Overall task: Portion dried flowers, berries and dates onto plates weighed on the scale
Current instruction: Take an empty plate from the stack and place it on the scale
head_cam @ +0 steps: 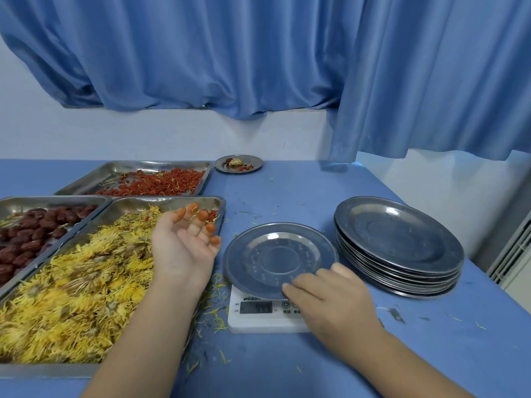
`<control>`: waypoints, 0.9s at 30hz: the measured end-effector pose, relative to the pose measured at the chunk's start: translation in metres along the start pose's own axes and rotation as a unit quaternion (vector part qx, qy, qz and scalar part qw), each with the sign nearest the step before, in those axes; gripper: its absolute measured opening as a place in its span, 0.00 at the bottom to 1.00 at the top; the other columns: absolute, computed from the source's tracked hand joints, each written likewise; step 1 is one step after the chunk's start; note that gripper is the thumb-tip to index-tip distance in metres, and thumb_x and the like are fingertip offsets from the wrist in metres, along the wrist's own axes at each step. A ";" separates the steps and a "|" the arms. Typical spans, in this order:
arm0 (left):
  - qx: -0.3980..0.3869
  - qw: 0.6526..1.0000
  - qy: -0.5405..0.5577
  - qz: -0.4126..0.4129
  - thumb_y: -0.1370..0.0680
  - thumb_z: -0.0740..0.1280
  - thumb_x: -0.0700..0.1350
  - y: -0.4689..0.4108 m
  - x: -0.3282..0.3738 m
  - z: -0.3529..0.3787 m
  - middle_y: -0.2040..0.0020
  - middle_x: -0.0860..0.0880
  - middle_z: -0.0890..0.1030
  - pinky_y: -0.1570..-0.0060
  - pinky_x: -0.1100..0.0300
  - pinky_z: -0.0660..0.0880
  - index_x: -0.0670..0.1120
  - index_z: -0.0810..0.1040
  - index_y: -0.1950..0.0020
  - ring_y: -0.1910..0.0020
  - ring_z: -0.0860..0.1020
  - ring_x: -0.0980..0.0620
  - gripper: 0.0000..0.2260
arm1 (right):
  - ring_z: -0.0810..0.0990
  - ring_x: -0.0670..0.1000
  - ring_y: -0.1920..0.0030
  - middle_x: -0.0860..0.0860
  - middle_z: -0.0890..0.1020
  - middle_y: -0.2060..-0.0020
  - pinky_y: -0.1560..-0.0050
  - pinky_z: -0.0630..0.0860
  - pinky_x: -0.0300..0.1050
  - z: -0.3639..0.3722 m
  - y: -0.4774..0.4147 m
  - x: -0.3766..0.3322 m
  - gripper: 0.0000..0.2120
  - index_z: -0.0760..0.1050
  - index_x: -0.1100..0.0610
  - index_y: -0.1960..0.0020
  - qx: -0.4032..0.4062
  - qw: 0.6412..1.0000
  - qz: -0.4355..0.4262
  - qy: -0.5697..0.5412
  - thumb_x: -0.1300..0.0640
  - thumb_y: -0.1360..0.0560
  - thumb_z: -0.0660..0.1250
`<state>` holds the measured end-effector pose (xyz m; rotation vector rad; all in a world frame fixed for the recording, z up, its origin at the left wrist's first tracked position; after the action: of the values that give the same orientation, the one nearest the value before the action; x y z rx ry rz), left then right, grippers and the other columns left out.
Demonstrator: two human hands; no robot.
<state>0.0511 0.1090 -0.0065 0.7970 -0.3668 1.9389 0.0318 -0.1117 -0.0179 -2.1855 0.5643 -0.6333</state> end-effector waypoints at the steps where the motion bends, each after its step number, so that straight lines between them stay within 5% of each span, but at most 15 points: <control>1: -0.001 1.000 -0.001 -0.004 0.24 0.59 0.48 0.000 0.000 0.001 0.65 0.50 0.78 0.63 0.58 0.66 0.48 0.76 0.56 0.68 0.73 0.52 0.08 | 0.69 0.53 0.74 0.49 0.79 0.68 0.71 0.66 0.44 0.002 0.001 0.000 0.09 0.83 0.56 0.59 -0.011 1.000 0.006 0.006 0.67 0.36 0.71; 8: 0.011 1.000 0.012 -0.018 0.23 0.59 0.48 0.004 0.001 0.003 0.65 0.50 0.79 0.64 0.58 0.65 0.47 0.75 0.55 0.68 0.72 0.52 0.07 | 0.80 0.53 0.60 0.50 0.83 0.55 0.60 0.76 0.47 -0.009 0.011 0.010 0.12 0.82 0.58 0.48 -0.066 0.993 0.069 -0.068 0.52 0.25 0.66; 16: 0.004 1.000 0.004 -0.028 0.24 0.60 0.47 0.003 0.000 0.003 0.67 0.51 0.77 0.66 0.59 0.65 0.47 0.76 0.57 0.69 0.72 0.53 0.07 | 0.74 0.46 0.72 0.43 0.78 0.71 0.72 0.73 0.41 -0.018 0.031 0.019 0.13 0.79 0.51 0.60 -0.170 0.969 0.153 -0.097 0.45 0.26 0.60; 27: -0.011 0.999 -0.005 -0.046 0.24 0.60 0.48 -0.002 -0.003 0.004 0.67 0.52 0.77 0.66 0.60 0.64 0.48 0.77 0.58 0.68 0.71 0.52 0.08 | 0.70 0.43 0.70 0.40 0.71 0.72 0.68 0.69 0.40 -0.001 0.038 0.018 0.15 0.77 0.46 0.50 -0.255 0.937 0.189 -0.146 0.39 0.28 0.60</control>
<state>0.0551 0.1054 -0.0055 0.7961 -0.3503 1.8436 0.0380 -0.1458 -0.0423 -2.4802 1.0417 0.0602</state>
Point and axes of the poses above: each hand's wrist, its own y-axis away from the middle knuckle, its own z-axis out of the palm, x = y × z, the point moved 5 cm from there along -y, towards the middle knuckle
